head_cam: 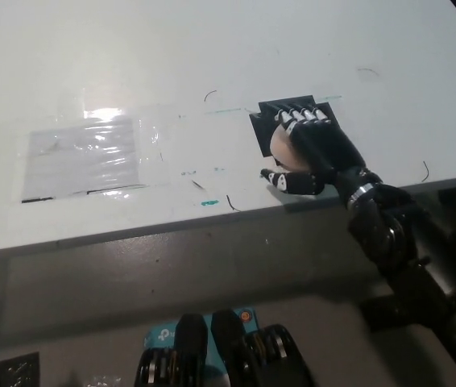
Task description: The robot uses its right hand to grab and squeeze a pink dumpling toy kept on the black mask on the desk
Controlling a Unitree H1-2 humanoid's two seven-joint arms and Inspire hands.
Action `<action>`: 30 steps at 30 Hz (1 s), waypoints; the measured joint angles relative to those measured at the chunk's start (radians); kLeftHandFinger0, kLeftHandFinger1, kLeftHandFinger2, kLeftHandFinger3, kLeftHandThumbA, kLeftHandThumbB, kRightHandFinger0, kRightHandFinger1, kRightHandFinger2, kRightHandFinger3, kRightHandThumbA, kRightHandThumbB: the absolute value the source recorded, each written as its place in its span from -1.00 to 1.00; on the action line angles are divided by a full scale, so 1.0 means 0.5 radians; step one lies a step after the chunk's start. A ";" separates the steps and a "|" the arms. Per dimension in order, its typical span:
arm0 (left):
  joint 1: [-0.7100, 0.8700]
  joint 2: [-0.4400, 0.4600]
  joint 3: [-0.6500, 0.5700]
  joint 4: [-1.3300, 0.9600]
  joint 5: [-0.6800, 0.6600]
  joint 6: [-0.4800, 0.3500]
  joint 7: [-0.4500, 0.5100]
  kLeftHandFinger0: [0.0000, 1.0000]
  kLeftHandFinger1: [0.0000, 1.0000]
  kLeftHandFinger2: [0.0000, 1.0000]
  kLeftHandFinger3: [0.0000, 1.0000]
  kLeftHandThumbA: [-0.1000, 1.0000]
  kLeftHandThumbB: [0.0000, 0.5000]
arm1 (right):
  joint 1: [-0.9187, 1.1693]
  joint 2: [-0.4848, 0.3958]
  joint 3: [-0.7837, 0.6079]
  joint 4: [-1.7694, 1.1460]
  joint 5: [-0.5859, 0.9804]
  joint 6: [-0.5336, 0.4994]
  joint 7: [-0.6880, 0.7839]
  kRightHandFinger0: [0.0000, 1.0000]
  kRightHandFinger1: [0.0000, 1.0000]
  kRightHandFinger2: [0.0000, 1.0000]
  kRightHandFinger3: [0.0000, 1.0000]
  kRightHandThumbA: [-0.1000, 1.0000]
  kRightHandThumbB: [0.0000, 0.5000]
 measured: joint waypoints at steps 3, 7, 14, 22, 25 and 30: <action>0.005 0.000 0.000 -0.003 0.000 0.000 0.000 -1.00 -1.00 -1.00 -1.00 0.96 1.00 | 0.071 -0.023 -0.061 -0.156 0.038 0.004 0.025 1.00 1.00 1.00 1.00 0.27 0.45; 0.006 0.000 0.000 0.000 0.000 0.000 0.000 -1.00 -1.00 -1.00 -1.00 0.96 1.00 | 0.169 -0.060 -0.126 -0.300 0.072 0.005 0.053 1.00 1.00 1.00 1.00 0.22 0.41; 0.006 0.000 0.000 0.002 -0.001 -0.001 0.000 -1.00 -1.00 -1.00 -1.00 0.98 1.00 | 0.300 -0.135 -0.273 -0.588 0.142 0.033 0.109 1.00 1.00 1.00 1.00 -0.07 0.18; 0.014 0.000 -0.004 0.010 -0.001 -0.006 -0.001 -1.00 -1.00 -1.00 -1.00 0.96 1.00 | 0.683 -0.082 -0.580 -0.878 0.338 0.041 0.104 1.00 1.00 1.00 1.00 -0.44 -0.19; 0.014 0.000 -0.003 0.016 -0.001 -0.007 -0.001 -1.00 -1.00 -1.00 -1.00 0.96 1.00 | 0.836 -0.012 -0.680 -0.871 0.417 0.027 0.068 0.62 1.00 1.00 1.00 -0.60 -0.22; 0.015 0.000 -0.003 0.014 -0.001 -0.008 0.000 -1.00 -1.00 -1.00 -1.00 0.97 1.00 | 1.079 0.108 -0.851 -0.805 0.590 0.003 0.021 0.49 0.62 0.84 0.93 -0.62 -0.23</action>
